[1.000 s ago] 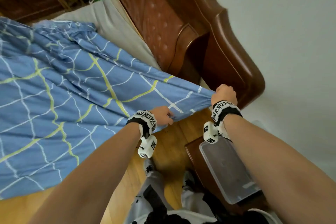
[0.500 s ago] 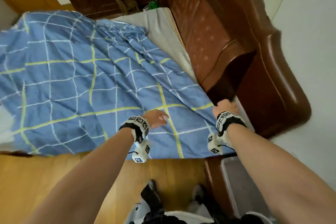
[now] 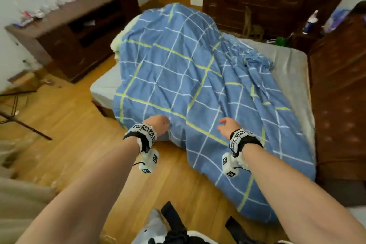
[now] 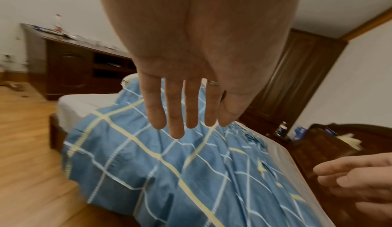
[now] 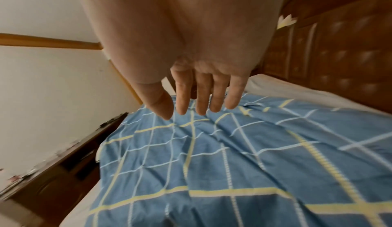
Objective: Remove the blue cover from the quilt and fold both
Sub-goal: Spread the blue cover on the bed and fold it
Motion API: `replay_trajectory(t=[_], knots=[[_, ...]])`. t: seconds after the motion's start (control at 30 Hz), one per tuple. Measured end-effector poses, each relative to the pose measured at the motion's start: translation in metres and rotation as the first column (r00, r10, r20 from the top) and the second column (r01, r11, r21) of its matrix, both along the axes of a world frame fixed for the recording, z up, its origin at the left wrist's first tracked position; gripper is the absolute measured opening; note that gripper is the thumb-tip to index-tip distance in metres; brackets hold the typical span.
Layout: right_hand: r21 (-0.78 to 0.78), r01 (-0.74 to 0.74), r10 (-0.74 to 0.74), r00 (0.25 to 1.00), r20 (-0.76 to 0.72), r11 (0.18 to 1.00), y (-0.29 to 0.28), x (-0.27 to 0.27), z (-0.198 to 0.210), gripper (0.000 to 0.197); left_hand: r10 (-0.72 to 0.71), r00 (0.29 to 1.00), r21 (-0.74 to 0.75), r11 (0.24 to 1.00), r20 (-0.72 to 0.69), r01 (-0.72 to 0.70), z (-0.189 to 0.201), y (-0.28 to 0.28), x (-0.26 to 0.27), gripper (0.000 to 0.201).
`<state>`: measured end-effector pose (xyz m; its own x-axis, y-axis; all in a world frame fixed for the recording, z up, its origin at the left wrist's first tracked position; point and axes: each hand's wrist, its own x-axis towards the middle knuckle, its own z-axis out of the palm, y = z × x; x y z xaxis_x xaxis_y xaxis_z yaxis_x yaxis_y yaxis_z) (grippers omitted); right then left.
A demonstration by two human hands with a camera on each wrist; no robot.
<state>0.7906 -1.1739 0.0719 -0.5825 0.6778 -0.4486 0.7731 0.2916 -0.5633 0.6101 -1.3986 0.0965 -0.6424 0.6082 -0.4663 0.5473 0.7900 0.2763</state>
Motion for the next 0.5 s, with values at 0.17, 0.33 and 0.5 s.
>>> replay_trajectory(t=[0.17,0.33,0.5], knots=[[-0.007,-0.177,0.177,0.984,0.016,0.984,-0.089,-0.159,0.0,0.043,0.15,0.989,0.034,0.988,-0.003,-0.15,0.011,-0.11,-0.129,0.04],[-0.036,-0.337,0.338,0.941,0.032,0.941,-0.16,-0.299,-0.004,0.052,0.262,0.965,0.113,0.96,-0.03,-0.257,0.013,-0.189,-0.238,0.033],[-0.062,-0.46,0.463,0.884,0.065,0.886,-0.197,-0.423,-0.041,0.061,0.336,0.941,0.07,0.94,-0.026,-0.334,-0.01,-0.225,-0.336,0.033]])
